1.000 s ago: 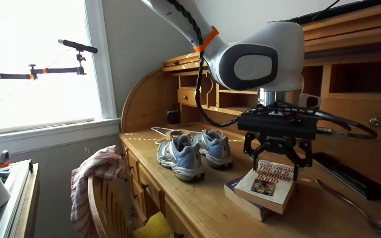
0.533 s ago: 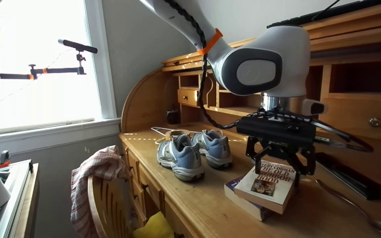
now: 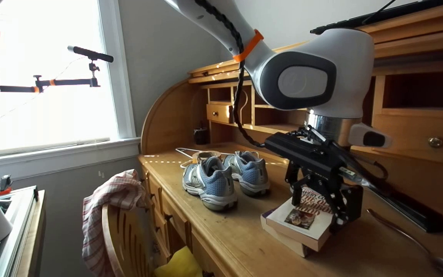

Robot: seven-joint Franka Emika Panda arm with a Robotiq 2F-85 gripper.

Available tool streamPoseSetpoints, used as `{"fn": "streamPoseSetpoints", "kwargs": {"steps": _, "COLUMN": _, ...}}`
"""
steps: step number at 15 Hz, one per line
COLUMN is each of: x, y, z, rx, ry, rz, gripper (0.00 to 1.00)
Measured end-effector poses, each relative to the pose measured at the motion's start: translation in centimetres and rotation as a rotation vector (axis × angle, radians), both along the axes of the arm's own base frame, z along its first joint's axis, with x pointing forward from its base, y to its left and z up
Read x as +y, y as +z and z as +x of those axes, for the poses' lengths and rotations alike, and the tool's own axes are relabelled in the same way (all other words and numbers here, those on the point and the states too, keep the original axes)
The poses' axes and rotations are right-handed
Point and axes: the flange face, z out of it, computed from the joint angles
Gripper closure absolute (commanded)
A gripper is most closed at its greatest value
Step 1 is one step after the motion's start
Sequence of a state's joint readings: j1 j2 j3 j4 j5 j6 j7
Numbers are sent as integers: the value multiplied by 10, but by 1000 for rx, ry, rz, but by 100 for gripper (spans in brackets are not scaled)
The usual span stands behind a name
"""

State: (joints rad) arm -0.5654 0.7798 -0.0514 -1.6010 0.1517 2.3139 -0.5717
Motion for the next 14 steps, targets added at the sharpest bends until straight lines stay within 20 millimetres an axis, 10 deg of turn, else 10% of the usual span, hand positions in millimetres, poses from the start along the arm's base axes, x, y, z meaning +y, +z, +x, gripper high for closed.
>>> {"fn": "streamPoseSetpoints", "kwargs": {"steps": 14, "x": -20, "y": -2, "z": -20, "rx": 19, "ry": -337, "rz": 73, "gripper": 0}}
